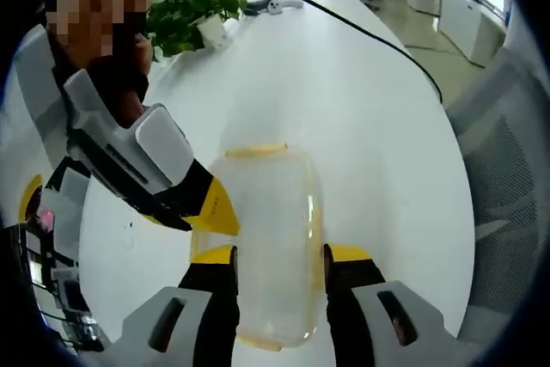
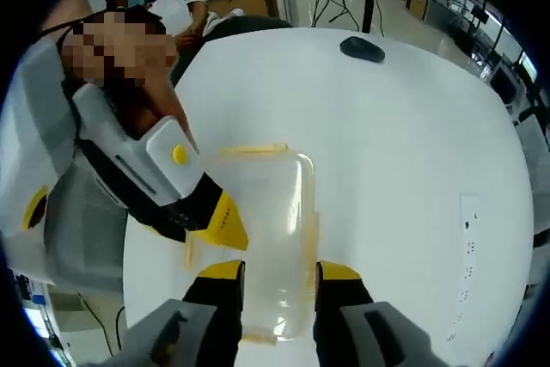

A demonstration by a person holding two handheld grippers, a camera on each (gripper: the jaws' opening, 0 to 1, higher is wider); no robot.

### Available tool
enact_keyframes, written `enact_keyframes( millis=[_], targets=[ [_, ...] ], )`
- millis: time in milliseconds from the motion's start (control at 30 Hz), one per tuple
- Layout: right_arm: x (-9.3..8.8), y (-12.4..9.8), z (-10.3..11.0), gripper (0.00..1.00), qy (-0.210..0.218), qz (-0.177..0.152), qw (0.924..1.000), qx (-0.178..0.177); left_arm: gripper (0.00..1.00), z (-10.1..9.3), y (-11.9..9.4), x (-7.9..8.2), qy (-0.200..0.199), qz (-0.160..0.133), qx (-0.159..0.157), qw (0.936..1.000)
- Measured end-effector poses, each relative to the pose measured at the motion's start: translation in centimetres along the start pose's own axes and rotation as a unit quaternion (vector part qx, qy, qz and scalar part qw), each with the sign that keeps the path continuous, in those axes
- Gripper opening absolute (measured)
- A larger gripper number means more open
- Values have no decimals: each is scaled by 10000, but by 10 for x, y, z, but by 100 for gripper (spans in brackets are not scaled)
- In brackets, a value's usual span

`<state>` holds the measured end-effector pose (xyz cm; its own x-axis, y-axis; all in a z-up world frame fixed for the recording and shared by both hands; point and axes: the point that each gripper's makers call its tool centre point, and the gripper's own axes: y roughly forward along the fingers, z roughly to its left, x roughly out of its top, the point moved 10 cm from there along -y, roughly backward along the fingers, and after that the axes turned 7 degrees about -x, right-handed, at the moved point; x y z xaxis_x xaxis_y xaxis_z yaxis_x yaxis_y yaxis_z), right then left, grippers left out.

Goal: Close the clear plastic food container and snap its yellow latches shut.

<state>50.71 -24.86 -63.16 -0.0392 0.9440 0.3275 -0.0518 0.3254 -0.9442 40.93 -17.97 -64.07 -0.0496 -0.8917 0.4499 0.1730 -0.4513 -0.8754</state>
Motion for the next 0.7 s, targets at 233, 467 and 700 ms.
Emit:
enact_keyframes(
  millis=[233,467,700],
  targets=[
    [-3,-3,5,32,-46,-1,10000,-86,44,4,-2,-3,-50,-2,-153,9999],
    [-7,-9,6,34,16,-59,9999,-159,46,8,-6,-8,-23,97,-181,9998],
    [-14,-13,12,37,89,-110,9997,-194,49,13,-8,-12,-47,132,-190,9997]
  ],
)
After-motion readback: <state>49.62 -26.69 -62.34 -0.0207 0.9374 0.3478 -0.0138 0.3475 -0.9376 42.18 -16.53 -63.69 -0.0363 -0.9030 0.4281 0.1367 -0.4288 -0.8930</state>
